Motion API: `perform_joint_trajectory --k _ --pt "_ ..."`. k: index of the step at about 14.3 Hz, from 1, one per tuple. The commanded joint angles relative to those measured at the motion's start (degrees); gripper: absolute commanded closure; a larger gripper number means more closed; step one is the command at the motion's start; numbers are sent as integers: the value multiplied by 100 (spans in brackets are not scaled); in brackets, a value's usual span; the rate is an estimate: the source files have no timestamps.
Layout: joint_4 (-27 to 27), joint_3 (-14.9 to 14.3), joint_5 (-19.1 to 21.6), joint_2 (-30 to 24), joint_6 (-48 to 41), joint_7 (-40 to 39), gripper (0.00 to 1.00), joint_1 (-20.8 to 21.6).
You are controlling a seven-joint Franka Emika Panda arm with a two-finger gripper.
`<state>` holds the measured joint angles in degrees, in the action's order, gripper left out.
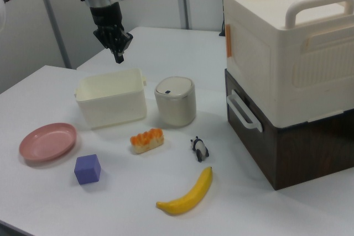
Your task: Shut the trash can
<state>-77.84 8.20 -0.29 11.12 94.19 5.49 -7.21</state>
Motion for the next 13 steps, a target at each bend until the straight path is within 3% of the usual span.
perform_joint_trajectory --k 1,2,3,7,8,9,13 --pt "-275 -72 292 -154 -32 -215 66 -87" --pt "-293 -72 293 -154 -24 -259 57 -88" --pt "-293 -72 301 -146 -23 -294 42 -88" --pt "-249 -72 302 -146 -15 -338 21 -79" --pt "-249 -72 310 -154 -15 -321 7 -87" --pt "-232 -72 293 -154 3 -277 0 -79" --pt "-231 -72 205 -163 29 -320 0 -44"
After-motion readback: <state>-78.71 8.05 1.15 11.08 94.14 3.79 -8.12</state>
